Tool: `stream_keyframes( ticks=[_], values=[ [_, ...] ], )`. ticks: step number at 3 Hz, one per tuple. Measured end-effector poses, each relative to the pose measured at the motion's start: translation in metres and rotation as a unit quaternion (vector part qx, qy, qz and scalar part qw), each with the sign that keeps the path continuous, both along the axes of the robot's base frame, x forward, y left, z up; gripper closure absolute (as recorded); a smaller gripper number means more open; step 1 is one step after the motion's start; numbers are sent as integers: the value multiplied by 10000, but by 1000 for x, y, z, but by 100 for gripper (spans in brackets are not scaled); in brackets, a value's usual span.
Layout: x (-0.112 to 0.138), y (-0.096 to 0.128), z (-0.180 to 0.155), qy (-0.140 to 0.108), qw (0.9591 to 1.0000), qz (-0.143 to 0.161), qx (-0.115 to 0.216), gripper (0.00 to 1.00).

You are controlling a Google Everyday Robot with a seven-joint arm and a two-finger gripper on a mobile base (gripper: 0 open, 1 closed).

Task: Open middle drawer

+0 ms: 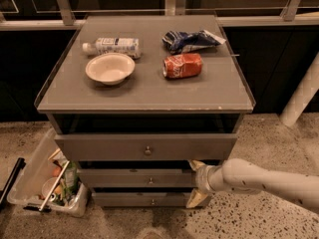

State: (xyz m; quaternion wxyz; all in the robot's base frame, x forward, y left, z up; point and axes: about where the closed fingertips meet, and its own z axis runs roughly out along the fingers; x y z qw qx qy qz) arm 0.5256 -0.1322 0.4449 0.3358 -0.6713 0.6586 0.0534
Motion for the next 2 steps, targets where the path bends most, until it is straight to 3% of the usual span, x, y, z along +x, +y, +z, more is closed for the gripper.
stream_keyframes(
  ticks=[2],
  values=[
    [-1, -7, -15, 78, 9999, -91, -73, 0]
  ],
)
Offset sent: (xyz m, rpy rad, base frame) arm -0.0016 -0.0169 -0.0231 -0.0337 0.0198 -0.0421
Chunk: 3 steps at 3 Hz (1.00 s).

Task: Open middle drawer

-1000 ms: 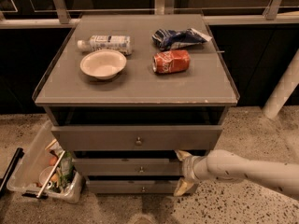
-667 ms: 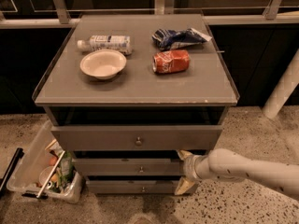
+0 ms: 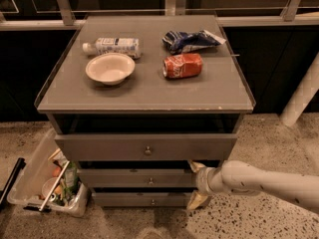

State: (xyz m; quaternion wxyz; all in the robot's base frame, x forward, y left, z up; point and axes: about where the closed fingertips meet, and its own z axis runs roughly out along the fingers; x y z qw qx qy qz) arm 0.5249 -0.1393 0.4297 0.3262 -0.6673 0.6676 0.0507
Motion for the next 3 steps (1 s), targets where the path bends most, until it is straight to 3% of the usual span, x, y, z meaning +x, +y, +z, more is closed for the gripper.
stream_keyframes(
  ticks=[2, 3],
  values=[
    [14, -5, -10, -121, 9999, 8, -98, 0],
    [29, 0, -12, -227, 9997, 92, 19, 0]
  ],
)
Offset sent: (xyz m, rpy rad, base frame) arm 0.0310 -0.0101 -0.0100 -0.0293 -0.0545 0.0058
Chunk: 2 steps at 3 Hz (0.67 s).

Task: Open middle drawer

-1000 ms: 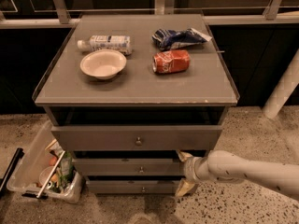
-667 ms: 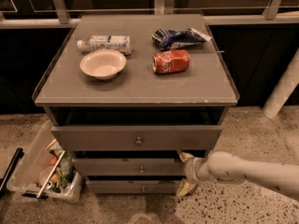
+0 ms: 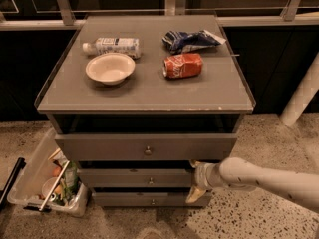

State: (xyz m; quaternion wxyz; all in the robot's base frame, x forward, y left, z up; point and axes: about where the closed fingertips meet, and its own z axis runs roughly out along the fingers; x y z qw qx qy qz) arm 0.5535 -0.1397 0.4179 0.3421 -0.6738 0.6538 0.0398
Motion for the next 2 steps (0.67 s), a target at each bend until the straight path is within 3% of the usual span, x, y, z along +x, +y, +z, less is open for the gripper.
stream_keyframes(
  ticks=[2],
  values=[
    [4, -1, -13, 96, 9998, -2, 155, 0]
  ],
)
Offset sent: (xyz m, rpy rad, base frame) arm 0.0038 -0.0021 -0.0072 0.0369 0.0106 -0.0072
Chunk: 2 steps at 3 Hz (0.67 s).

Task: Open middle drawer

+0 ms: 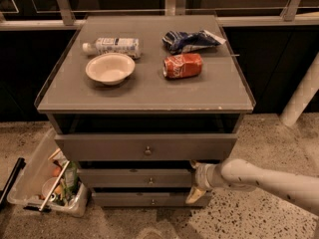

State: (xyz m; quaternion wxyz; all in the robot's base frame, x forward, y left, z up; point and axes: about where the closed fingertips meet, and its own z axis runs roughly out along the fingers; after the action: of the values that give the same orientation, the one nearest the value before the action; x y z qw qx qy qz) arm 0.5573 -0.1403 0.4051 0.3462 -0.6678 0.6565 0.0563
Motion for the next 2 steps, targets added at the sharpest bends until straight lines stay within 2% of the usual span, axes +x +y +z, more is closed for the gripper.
stream_keyframes(
  ticks=[1, 2],
  values=[
    [0, 0, 0, 0, 10000, 0, 0, 19],
    [0, 0, 0, 1, 10000, 2, 1, 42]
  ],
)
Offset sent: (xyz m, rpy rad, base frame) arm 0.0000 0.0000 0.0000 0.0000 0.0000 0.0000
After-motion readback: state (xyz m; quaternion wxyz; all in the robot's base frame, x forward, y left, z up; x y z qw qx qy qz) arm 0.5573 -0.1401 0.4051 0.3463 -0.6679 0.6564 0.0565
